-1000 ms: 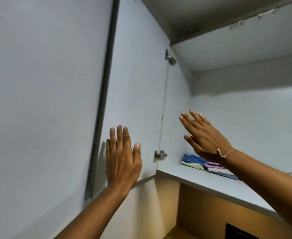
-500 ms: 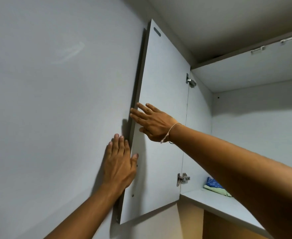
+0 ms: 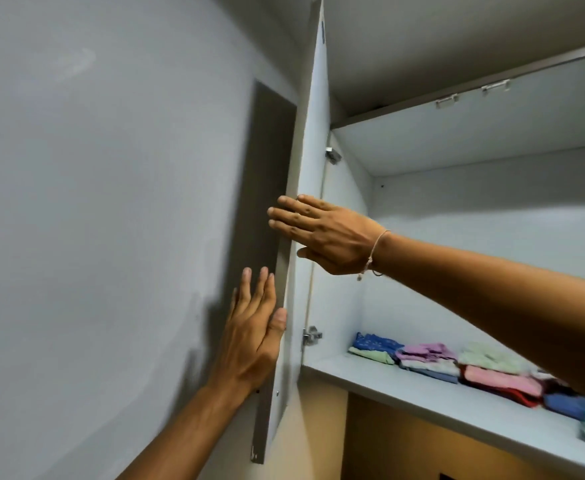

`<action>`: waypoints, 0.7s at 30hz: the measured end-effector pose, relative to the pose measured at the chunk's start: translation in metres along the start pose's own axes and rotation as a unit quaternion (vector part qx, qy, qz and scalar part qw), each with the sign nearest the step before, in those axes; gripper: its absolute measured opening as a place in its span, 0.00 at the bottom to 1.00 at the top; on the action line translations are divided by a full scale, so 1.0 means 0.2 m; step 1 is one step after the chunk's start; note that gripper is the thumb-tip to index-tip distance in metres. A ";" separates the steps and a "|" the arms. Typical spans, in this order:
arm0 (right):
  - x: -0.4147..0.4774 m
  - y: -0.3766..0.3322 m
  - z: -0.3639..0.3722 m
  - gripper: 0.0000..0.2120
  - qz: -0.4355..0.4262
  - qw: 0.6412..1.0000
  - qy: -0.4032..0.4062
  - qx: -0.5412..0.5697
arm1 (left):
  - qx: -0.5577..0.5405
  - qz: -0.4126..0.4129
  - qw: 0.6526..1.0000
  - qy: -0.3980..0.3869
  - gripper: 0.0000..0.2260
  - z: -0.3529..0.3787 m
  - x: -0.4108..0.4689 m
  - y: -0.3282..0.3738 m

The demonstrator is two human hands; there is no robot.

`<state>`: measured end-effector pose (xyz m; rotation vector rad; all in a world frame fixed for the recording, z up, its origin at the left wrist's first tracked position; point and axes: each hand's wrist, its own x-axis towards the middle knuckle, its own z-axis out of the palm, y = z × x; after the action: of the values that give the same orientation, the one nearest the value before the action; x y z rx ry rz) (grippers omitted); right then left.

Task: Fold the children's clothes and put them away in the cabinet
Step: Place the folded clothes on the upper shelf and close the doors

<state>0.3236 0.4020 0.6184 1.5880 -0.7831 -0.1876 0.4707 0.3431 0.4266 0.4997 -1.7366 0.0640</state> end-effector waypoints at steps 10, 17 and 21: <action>-1.06 0.25 0.23 0.33 0.142 0.969 -0.198 -0.037 | -0.023 0.083 0.976 -0.200 0.25 0.92 0.23 0.32; -1.22 0.31 0.56 0.36 0.219 0.922 -0.315 -0.050 | 0.049 0.115 0.968 -0.218 0.29 1.36 0.32 0.29; -1.25 0.32 0.67 0.36 0.239 0.919 -0.310 -0.050 | 0.038 0.132 0.971 -0.198 0.31 1.47 0.33 0.24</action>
<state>0.0390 0.4394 0.5729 1.1910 -1.6046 -0.3744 0.1725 0.2758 0.4302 0.3489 -2.1929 0.2343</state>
